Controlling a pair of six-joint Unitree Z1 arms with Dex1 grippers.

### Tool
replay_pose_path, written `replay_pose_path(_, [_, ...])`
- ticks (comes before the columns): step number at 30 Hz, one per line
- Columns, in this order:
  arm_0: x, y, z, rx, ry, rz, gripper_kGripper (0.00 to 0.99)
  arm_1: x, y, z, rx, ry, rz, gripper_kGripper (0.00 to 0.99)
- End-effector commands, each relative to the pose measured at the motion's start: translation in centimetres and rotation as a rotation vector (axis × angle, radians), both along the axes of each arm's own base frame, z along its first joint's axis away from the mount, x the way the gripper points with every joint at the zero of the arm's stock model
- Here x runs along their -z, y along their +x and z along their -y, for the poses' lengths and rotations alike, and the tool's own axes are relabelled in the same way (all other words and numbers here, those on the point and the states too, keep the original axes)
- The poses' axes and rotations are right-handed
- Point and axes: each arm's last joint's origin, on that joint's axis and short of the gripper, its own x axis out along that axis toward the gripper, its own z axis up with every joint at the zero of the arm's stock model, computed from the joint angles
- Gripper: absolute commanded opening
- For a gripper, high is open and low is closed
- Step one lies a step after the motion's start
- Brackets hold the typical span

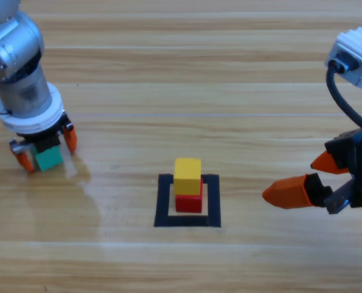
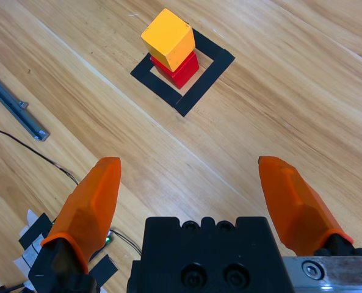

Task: Stack the blocks in the rectangular block: red at the bottom, yellow in the middle, green on top

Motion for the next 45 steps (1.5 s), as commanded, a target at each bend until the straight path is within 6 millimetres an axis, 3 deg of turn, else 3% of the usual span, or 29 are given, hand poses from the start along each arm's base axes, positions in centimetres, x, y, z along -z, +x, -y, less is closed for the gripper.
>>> replay_pose_path(1, [1.6,0.4,-1.1,-0.007,0.017,-0.036,0.689,0.4,0.4,0.7,0.035,-0.001,0.020,0.989])
replay_pose_path(8, [0.4,0.5,-2.6,0.037,0.020,-0.024,0.066,0.4,0.4,0.8,0.036,-0.001,0.022,0.989])
replay_pose_path(11, [-0.8,2.8,-1.2,0.181,0.020,-0.019,0.063,0.4,0.4,0.8,0.037,-0.001,0.022,0.989])
replay_pose_path(13, [-2.7,3.9,1.6,0.320,0.029,-0.022,0.061,0.3,0.4,0.8,0.039,-0.001,0.025,0.989])
replay_pose_path(15, [-5.9,3.8,4.8,0.471,0.038,0.005,0.034,0.2,0.4,0.9,0.041,0.000,0.029,0.989])
replay_pose_path(19, [-12.3,1.7,10.3,0.752,0.031,0.067,0.000,0.3,0.4,1.0,0.046,-0.001,0.031,0.989])
replay_pose_path(23, [-14.8,-2.2,14.7,0.942,0.008,0.099,0.000,0.1,0.3,1.0,0.047,0.004,0.035,0.989])
replay_pose_path(27, [-15.5,-5.4,17.6,1.066,-0.014,0.110,0.000,0.1,0.3,1.1,0.047,0.005,0.036,0.989])
replay_pose_path(34, [-15.2,-7.2,20.0,1.148,-0.066,0.094,0.000,-0.4,0.0,1.5,0.054,0.019,0.048,0.989])
replay_pose_path(45, [-13.3,-7.2,20.9,0.728,-0.033,-0.002,0.000,-0.5,-0.1,1.7,0.057,0.026,0.050,0.989])
